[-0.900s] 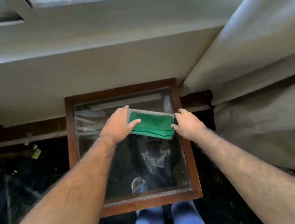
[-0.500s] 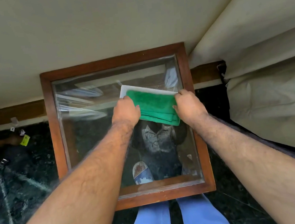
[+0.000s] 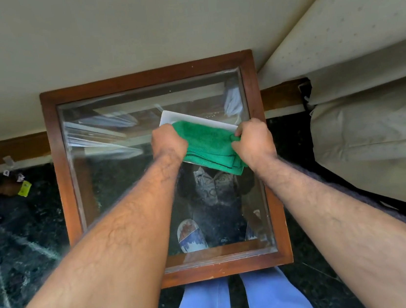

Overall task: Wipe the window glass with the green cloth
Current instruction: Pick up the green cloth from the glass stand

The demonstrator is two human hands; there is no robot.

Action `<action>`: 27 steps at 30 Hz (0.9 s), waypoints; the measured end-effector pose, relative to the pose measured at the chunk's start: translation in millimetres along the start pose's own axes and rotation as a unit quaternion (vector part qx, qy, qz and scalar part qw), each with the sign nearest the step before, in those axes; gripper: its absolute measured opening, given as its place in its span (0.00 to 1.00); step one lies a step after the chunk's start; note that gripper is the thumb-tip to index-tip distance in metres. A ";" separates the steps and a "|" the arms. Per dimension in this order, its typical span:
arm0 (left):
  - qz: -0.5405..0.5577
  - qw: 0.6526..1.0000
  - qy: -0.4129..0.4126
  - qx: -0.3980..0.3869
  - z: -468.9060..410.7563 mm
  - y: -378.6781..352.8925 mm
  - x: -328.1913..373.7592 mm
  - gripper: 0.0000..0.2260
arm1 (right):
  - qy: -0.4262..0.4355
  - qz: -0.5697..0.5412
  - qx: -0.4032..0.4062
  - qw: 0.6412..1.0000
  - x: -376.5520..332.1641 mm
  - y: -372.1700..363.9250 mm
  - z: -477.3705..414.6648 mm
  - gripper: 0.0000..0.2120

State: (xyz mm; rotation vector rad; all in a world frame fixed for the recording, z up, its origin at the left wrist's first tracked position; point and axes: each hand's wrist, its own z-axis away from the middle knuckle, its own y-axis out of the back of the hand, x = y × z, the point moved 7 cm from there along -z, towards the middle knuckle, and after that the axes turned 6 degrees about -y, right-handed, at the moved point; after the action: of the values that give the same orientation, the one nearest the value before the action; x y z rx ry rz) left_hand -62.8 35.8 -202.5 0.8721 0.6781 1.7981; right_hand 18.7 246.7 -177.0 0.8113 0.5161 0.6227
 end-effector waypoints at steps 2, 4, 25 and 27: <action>0.065 0.997 0.037 -0.015 2.1 2.9 -7.0 0.11 | -0.030 -0.044 0.010 0.999 5.6 6.4 4.3 0.10; 0.128 0.990 0.057 -0.029 9.6 6.6 -11.1 0.10 | -0.039 -0.067 0.011 0.997 9.2 13.7 7.9 0.07; 0.441 0.887 -0.134 0.018 145.0 260.7 72.8 0.13 | 0.101 -0.274 -0.024 0.956 -54.5 273.4 111.2 0.07; 0.446 0.881 -0.159 0.012 160.9 289.1 86.6 0.14 | 0.124 -0.260 0.006 0.958 -65.8 307.5 129.1 0.09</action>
State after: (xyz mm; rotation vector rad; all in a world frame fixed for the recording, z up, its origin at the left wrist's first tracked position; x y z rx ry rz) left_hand -108.0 22.8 136.3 1.6298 0.0466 2.3413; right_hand -40.3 300.6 153.4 0.5742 0.9255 0.2318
